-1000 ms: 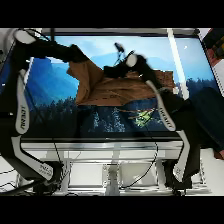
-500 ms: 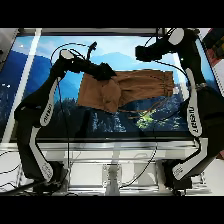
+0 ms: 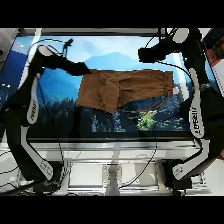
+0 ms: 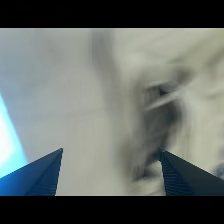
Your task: Fold the clothes and pants, and hang the long-sleeved shirts on hangers.
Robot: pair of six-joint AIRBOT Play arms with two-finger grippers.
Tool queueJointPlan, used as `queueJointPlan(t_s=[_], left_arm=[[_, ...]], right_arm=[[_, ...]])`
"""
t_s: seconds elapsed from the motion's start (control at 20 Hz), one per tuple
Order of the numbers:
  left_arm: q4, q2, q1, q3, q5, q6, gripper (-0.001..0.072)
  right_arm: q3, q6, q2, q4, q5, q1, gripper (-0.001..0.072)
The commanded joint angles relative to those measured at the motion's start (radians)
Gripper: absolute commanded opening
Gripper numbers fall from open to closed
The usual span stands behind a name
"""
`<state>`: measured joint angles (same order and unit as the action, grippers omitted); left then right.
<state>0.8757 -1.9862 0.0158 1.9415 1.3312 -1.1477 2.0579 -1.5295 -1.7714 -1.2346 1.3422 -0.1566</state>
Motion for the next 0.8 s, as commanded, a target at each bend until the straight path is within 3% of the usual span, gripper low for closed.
queueJointPlan(t_s=[0.0, 0.75], left_arm=[[0.079, -0.026, 0.092, -0.001, 0.085, 0.004, 0.0710], [0.046, -0.196, 0.044, -0.002, 0.095, 0.000, 0.0696]], right_arm=[[0.000, 0.006, 0.001, -0.019, 0.008, 0.000, 0.0029], [0.000, 0.024, 0.001, -0.023, 0.001, 0.000, 0.0029]])
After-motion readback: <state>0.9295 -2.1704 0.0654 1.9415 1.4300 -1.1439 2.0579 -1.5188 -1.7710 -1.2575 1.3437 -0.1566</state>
